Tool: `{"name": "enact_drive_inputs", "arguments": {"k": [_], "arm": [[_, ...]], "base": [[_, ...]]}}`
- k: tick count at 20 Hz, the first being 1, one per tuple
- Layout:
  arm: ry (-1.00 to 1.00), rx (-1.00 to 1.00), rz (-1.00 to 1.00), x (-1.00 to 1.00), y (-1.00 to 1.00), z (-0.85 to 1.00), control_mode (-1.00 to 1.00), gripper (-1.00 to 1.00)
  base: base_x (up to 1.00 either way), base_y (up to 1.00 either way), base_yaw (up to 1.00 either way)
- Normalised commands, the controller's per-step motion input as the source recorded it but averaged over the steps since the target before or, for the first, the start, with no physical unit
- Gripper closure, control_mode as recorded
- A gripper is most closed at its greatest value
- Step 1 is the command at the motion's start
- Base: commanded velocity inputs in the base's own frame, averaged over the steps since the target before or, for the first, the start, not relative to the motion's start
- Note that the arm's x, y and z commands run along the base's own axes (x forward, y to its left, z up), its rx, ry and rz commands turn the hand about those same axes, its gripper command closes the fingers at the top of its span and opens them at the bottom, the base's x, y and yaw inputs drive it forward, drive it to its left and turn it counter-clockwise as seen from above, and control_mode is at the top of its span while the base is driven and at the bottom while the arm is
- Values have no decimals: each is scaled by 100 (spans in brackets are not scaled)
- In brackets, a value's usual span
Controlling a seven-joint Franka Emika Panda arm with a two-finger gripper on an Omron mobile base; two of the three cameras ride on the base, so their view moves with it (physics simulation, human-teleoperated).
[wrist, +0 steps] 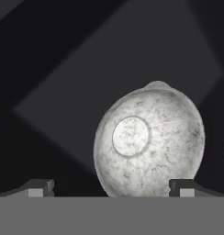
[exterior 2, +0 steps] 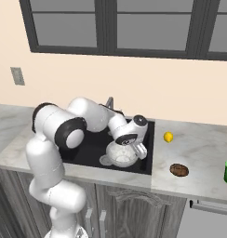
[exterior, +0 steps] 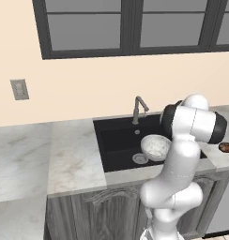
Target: Remove the potato and lemon from the sink. Then move the bowl and cup from the counter to the sink for washing.
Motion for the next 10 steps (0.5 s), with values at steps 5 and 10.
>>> {"name": "enact_drive_inputs", "arguments": {"k": [5,10], "arm": [[0,-2,-22,-21,-7,32,-100,-100],[0,-2,-27,-16,-3,38,-100,-100]], "base": [[0,0,0],[0,0,0]]}}
